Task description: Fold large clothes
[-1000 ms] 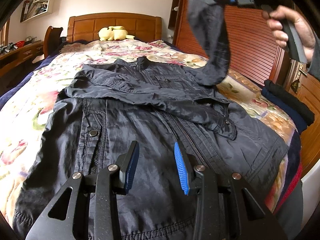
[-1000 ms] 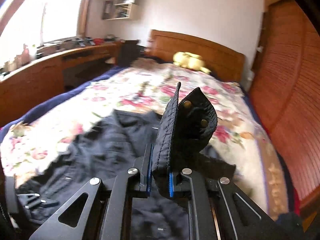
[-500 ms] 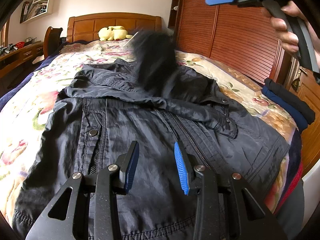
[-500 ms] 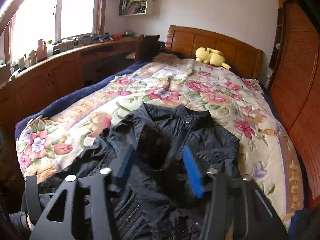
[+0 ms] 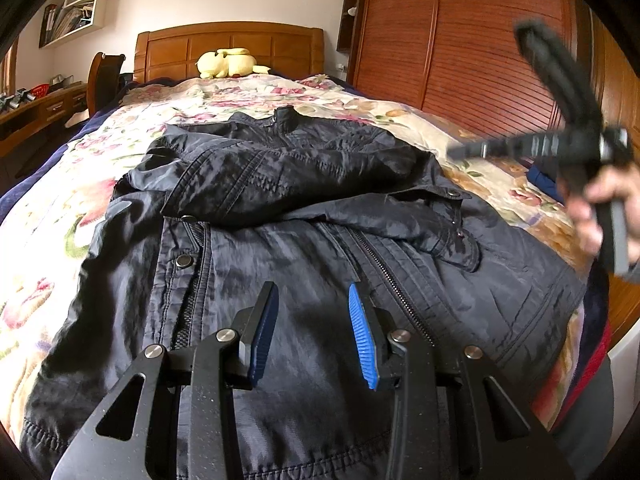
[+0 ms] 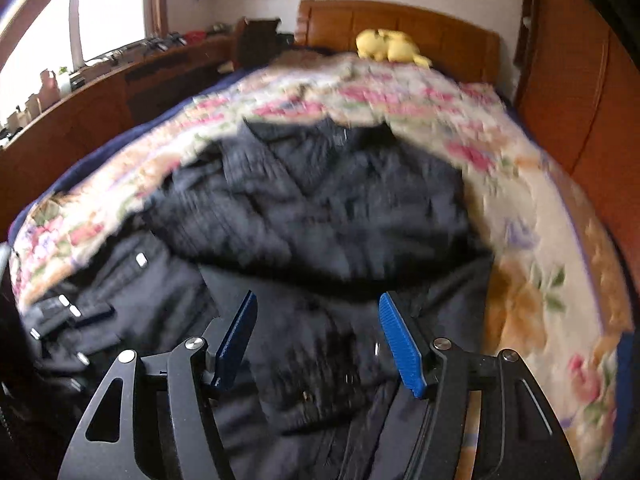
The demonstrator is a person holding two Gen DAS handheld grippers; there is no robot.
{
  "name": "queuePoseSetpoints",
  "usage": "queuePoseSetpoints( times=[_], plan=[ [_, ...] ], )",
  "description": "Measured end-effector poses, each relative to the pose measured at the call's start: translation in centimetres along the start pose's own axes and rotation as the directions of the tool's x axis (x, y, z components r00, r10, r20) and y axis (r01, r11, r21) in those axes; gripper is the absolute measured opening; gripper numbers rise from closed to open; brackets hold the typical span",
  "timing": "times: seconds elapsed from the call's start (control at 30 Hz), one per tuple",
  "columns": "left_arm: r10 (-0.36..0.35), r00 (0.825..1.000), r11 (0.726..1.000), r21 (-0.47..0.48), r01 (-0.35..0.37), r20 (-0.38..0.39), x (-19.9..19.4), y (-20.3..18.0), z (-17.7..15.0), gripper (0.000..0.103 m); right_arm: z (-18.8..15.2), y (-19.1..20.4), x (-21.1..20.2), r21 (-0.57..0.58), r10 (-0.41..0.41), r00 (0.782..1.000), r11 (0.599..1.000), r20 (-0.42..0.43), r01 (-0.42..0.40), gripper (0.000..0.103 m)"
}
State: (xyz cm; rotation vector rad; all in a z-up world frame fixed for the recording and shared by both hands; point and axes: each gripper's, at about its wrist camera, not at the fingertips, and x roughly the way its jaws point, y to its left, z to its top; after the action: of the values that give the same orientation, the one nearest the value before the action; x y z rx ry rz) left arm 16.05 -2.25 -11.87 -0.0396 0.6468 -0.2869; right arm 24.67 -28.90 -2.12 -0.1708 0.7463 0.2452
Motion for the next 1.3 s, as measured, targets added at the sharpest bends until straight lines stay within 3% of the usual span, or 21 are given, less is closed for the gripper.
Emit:
queuePoseSetpoints(
  times=[0.27,0.5,0.73,0.9,1.3],
  plan=[
    [0.015,1.000,1.000,0.008,-0.015,-0.015,0.4,-0.1,-0.1,0.038,-3.4,-0.2,6.0,0.051,0.018,0.998,0.999,-0.062,-0.014,0.065],
    [0.021,0.999,1.000,-0.001,-0.021,-0.040,0.3,-0.1,0.8,0.038,-4.5,0.1,7.5,0.055,0.003,1.000,0.998,-0.004,-0.003,0.065],
    [0.059,0.998,0.997,-0.042,-0.059,-0.013,-0.9,1.6,4.3,0.038,-5.3,0.0,7.7,0.073,0.024,1.000,0.997,0.012,-0.024,0.066],
    [0.105,0.994,0.994,-0.013,-0.105,-0.031,0.0,2.7,7.6,0.038,-5.7,-0.5,7.2,0.088,0.046,0.999,0.995,0.024,-0.048,0.066],
    [0.153,0.977,0.988,0.041,-0.149,-0.147,7.6,5.2,13.8,0.039,-5.0,0.4,7.5,0.042,-0.008,1.000,0.999,-0.014,0.009,0.066]
  ],
)
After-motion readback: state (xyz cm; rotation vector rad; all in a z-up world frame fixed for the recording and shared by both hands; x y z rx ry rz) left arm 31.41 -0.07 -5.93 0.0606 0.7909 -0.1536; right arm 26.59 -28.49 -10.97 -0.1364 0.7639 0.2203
